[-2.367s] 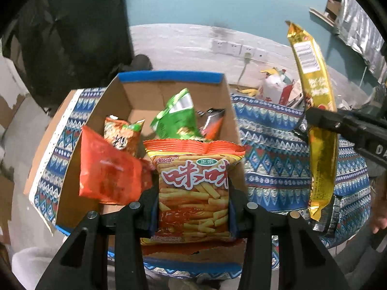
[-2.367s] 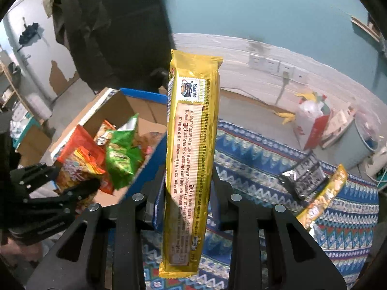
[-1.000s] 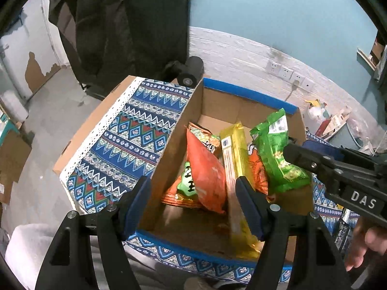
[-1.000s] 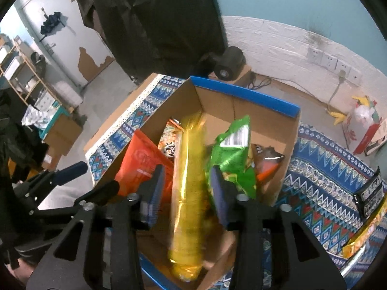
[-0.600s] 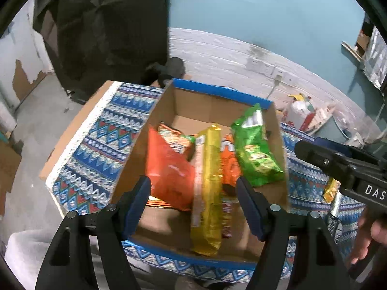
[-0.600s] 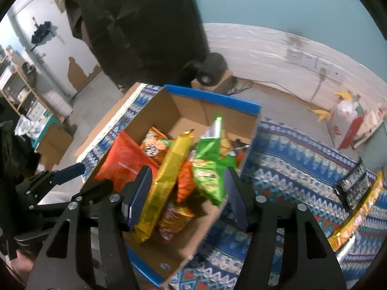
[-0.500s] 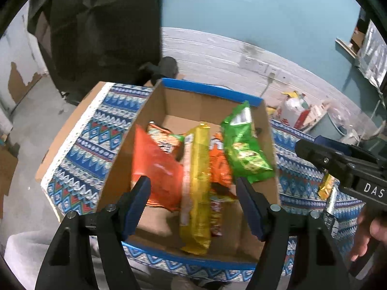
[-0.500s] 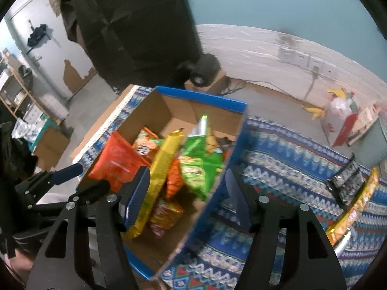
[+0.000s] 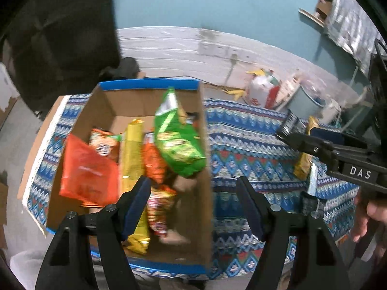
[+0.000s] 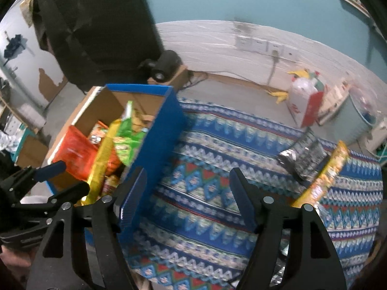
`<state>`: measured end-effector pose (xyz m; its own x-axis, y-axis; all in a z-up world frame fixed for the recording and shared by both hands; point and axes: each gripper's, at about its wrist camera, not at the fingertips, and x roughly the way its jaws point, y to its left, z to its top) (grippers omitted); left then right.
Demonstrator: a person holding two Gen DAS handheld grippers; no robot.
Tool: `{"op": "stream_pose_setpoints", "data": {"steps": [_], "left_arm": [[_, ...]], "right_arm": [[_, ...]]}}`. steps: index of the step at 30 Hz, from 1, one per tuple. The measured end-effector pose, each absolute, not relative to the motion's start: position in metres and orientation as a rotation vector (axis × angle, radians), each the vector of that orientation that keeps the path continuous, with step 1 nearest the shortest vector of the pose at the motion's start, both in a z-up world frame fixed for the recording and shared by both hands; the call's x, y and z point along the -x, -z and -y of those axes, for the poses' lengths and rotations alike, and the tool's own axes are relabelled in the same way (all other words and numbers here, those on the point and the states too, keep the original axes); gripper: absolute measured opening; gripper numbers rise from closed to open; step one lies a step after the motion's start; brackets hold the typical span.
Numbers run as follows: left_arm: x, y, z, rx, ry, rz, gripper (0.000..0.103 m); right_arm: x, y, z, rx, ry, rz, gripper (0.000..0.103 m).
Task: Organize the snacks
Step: 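Move both tools back over the cloth toward the remaining snacks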
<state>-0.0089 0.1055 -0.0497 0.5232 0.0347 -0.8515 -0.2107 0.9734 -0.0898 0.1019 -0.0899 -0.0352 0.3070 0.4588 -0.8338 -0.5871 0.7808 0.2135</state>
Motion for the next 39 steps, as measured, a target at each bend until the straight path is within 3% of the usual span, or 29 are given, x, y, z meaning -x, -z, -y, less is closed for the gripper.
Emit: {"op": "stream_pose_setpoints", "data": {"steps": [18,39], "left_arm": [[-0.025,0.066,0.018,0.044,0.047,-1.081,0.079],[-0.035,0.137,0.132,-0.005,0.252,-1.285,0.080]], "right_arm": [[-0.116,0.048,0.224,0.076,-0.485,-1.072,0.074],[-0.106,0.121,0.338,0.047,-0.281,-1.242,0.077]]}}
